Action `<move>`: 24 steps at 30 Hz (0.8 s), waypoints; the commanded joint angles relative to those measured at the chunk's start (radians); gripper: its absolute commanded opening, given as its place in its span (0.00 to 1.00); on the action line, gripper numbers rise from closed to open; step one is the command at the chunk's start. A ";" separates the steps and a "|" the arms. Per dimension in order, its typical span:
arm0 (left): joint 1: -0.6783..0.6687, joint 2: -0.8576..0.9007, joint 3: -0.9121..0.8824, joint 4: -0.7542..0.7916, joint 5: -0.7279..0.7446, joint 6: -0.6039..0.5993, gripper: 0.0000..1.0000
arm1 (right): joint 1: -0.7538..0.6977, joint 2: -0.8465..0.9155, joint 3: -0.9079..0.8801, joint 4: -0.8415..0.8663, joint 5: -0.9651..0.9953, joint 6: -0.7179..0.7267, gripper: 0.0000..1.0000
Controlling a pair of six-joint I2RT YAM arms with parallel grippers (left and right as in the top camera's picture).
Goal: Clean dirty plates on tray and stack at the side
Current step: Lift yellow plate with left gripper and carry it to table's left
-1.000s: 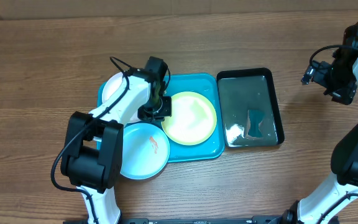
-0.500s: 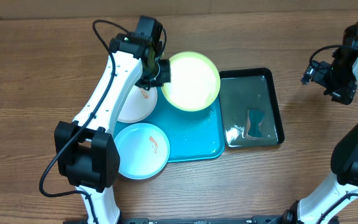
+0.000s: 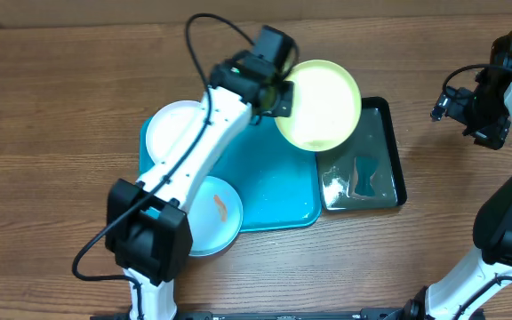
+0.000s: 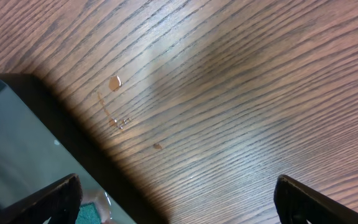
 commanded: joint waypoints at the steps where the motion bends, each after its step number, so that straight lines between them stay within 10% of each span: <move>1: -0.063 0.008 0.028 0.024 -0.216 -0.017 0.04 | -0.003 -0.006 0.006 0.003 -0.002 0.003 1.00; 11: -0.256 0.008 0.028 0.132 -0.705 0.142 0.04 | -0.003 -0.006 0.006 0.003 -0.002 0.003 1.00; 24: -0.481 0.008 0.028 0.512 -1.175 0.703 0.04 | -0.003 -0.006 0.006 0.003 -0.002 0.003 1.00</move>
